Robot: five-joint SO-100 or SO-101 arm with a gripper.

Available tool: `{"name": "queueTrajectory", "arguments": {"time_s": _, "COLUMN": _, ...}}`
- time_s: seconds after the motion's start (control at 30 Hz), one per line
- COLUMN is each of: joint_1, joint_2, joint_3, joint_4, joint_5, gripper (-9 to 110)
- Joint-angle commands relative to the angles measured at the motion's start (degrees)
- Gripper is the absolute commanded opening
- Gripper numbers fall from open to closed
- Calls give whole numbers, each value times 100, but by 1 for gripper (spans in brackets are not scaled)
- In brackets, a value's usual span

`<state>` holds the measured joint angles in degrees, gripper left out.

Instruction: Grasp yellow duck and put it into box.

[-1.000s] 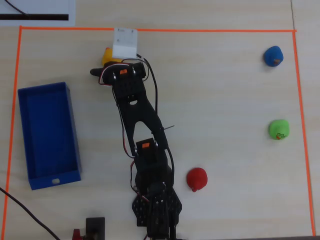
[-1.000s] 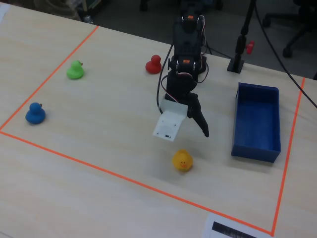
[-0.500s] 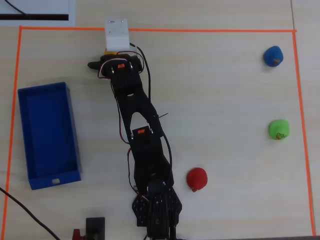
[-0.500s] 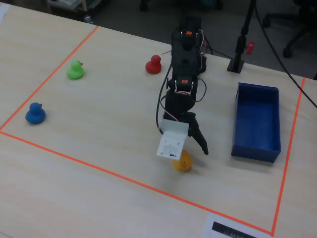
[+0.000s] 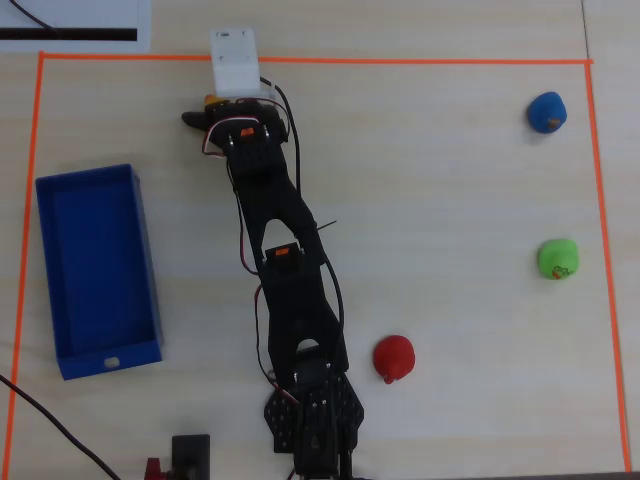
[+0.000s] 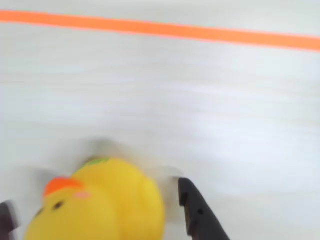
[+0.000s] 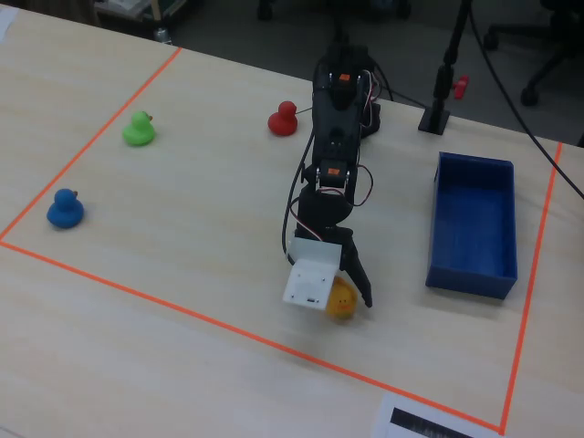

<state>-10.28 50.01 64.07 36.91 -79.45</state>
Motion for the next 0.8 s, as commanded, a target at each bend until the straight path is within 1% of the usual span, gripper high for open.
{"name": "queueTrajectory", "arguments": {"time_s": 0.0, "joint_1": 185, "joint_2": 97, "joint_3": 26, "joint_4": -773, "joint_5": 308, "gripper": 0}}
{"name": "queueTrajectory", "arguments": {"time_s": 0.13, "joint_1": 316, "joint_2": 132, "joint_3": -97, "joint_4": -694, "joint_5": 571, "gripper": 0}}
{"name": "queueTrajectory", "arguments": {"time_s": 0.3, "joint_1": 457, "joint_2": 431, "joint_3": -545, "joint_4": 97, "joint_5": 747, "gripper": 0}}
{"name": "queueTrajectory", "arguments": {"time_s": 0.47, "joint_1": 562, "joint_2": 1002, "joint_3": -1143, "joint_4": 1389, "joint_5": 1046, "gripper": 0}}
{"name": "queueTrajectory", "arguments": {"time_s": 0.6, "joint_1": 580, "joint_2": 1529, "joint_3": -1925, "joint_4": 2716, "joint_5": 1336, "gripper": 0}}
{"name": "queueTrajectory", "arguments": {"time_s": 0.77, "joint_1": 272, "joint_2": 2865, "joint_3": -2030, "joint_4": 4544, "joint_5": 1819, "gripper": 0}}
